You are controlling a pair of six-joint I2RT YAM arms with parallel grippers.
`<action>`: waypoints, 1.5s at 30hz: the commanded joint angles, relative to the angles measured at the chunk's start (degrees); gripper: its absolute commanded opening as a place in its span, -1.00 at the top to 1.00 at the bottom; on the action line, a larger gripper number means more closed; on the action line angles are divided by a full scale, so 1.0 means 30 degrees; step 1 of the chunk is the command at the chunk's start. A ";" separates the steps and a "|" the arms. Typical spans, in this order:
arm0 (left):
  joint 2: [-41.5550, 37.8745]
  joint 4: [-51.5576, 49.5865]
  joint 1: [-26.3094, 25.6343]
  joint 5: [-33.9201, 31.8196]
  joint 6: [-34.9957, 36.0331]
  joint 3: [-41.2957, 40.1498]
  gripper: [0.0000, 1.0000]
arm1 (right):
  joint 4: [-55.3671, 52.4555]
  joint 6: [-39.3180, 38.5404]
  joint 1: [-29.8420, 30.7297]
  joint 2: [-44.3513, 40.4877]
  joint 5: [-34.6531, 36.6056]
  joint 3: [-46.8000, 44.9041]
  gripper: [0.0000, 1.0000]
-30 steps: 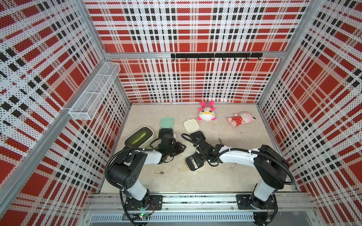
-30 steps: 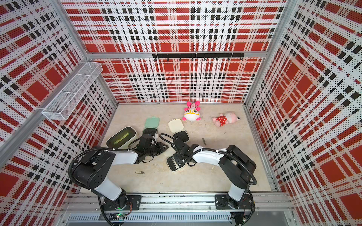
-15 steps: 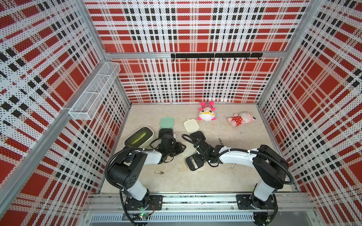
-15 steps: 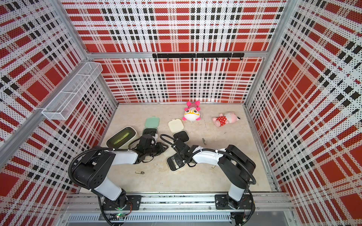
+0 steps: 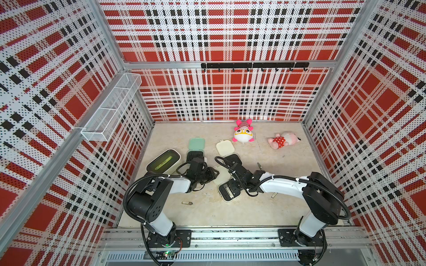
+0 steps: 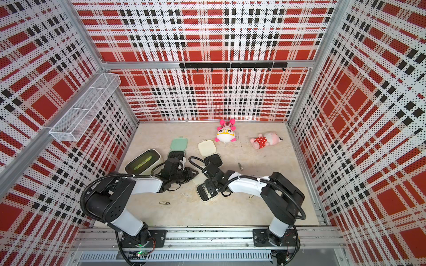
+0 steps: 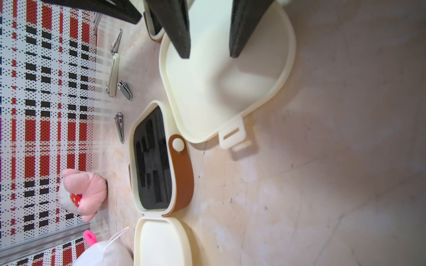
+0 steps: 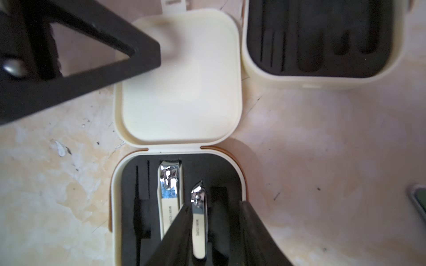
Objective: Organize nail clipper sets
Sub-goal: Place the nail clipper in the storage box, then pick up the nail clipper from the center of the board.
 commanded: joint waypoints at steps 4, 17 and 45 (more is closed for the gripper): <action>-0.1776 -0.1301 -0.0292 -0.0321 0.1455 0.1526 0.25 | -0.2858 0.3049 -0.1909 -0.3463 0.3357 -0.0389 0.00; -0.2441 -0.3891 -0.2528 -0.2987 0.4321 0.4237 0.16 | -0.8259 0.9523 -0.6035 -1.0483 0.4389 -0.5629 0.00; -0.1972 -0.1991 -0.1638 -0.1842 0.3678 0.2287 0.18 | -0.5875 1.0008 -0.7868 -0.6721 0.3985 -0.6678 0.28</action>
